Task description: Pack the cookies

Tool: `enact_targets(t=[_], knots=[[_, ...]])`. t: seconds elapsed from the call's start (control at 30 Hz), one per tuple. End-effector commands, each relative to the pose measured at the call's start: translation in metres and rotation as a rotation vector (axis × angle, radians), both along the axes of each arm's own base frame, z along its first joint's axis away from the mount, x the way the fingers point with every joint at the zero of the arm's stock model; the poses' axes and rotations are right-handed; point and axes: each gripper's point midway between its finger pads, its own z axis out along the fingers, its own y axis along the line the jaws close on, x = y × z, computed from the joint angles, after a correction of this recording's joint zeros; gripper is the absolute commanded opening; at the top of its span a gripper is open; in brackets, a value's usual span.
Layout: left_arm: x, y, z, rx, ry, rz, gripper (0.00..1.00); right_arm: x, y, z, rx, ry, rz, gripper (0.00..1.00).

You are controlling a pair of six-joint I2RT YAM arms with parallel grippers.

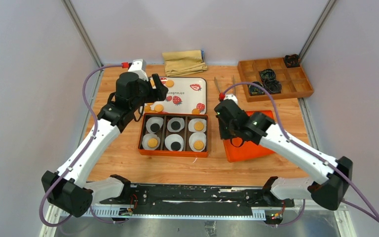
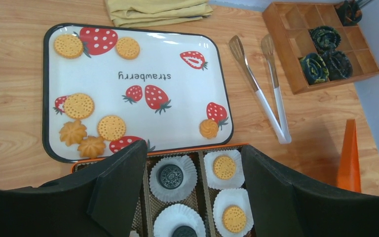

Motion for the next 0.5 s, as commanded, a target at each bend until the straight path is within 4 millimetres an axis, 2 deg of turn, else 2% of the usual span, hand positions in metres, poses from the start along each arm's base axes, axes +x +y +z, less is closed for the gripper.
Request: enact_targets(t=[0.0, 0.27, 0.37, 0.47], knots=[[0.003, -0.008, -0.006, -0.007, 0.003, -0.028, 0.77, -0.003, 0.001, 0.050, 0.053, -0.075, 0.070, 0.00], [0.017, -0.023, -0.010, -0.011, -0.003, -0.076, 0.77, 0.014, 0.026, 0.121, 0.163, -0.249, 0.197, 0.00], [0.022, -0.046, -0.006, -0.028, -0.011, -0.198, 0.77, 0.016, 0.036, 0.128, 0.133, -0.257, 0.293, 0.00], [0.024, -0.075, 0.005, -0.046, -0.012, -0.364, 0.78, 0.015, 0.043, 0.121, 0.087, -0.236, 0.386, 0.00]])
